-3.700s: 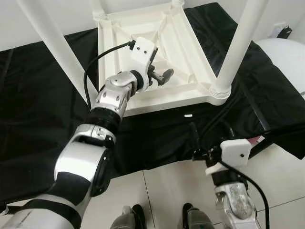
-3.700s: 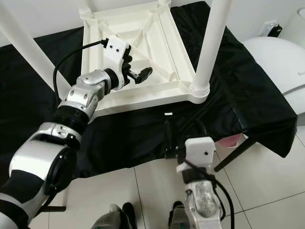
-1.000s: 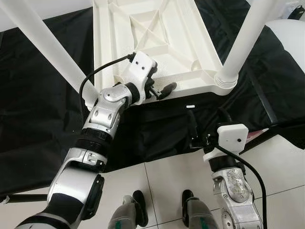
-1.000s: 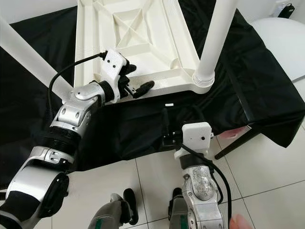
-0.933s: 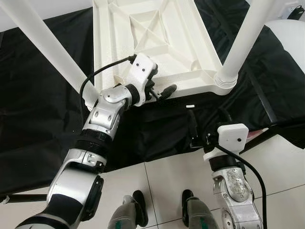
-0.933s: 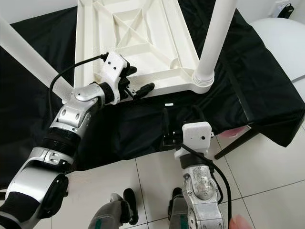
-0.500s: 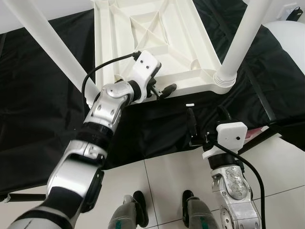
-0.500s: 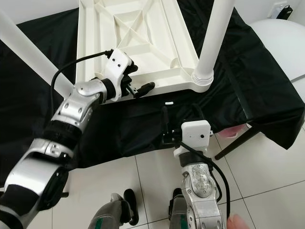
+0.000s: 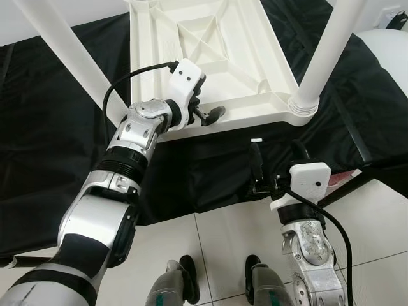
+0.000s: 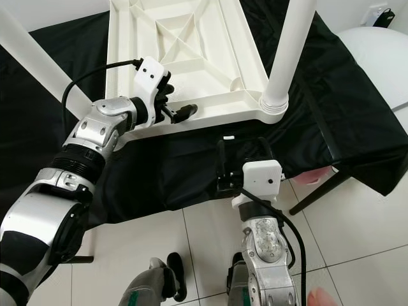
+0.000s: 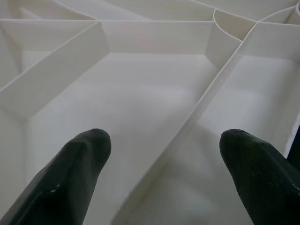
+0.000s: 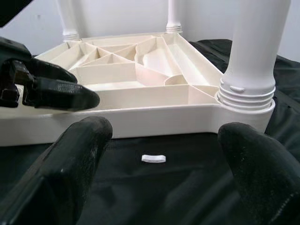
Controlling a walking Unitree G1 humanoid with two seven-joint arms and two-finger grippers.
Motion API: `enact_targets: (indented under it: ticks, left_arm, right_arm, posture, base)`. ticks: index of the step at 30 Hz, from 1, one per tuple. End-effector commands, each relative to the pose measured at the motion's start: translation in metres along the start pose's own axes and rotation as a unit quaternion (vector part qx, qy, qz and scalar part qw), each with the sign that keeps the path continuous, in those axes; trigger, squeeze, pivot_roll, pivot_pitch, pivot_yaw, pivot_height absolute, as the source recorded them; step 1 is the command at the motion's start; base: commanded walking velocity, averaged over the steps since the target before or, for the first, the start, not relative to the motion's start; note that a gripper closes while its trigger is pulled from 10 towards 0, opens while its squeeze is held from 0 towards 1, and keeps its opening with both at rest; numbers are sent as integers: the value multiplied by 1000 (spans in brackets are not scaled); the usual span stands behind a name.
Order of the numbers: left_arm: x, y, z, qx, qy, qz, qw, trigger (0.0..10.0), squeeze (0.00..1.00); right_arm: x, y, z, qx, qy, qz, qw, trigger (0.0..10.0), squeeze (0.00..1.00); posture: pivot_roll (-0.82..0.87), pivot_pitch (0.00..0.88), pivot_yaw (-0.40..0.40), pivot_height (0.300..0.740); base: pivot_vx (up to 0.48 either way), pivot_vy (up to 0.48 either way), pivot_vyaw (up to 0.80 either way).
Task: Building children table
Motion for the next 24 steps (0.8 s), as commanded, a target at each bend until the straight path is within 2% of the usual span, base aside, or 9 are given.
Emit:
enact_targets:
  ticks: [1, 5, 11, 24]
  left_arm:
    - [-7, 1, 12, 72, 4, 21, 997, 10000, 0]
    - [-8, 3, 10, 68, 8, 24, 997, 10000, 0]
    - [-2, 15, -5, 43, 35, 28, 998, 10000, 0]
    - [7, 28, -23, 10, 64, 30, 997, 10000, 0]
  right_arm:
    - [-3, -2, 1, -3, 4, 4, 1000, 10000, 0]
    - [-3, -2, 1, -3, 4, 3, 1000, 10000, 0]
    - [-3, -3, 1, -7, 4, 4, 1000, 10000, 0]
    - [-3, -5, 1, -15, 5, 2, 1000, 10000, 0]
  posture:
    - [-192, 255, 176, 740]
    - [-192, 255, 176, 740]
    - [-191, 263, 184, 740]
    - [-195, 274, 207, 740]
  base:
    - [0, 0, 0]
    - [0, 0, 0]
    - [0, 0, 0]
    - [0, 0, 0]
Point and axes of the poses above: a point about 5 cm out from each wrist's last joint towards the gripper, its own y axis pointing out of the wrist towards the gripper, its own x axis along the axis of the wrist's last joint, z = x × y, the point moved 5 cm from there along y, pointing out of the wrist towards the gripper, and after that the axes turned 6 degrees about y, right-handed, at the moved point
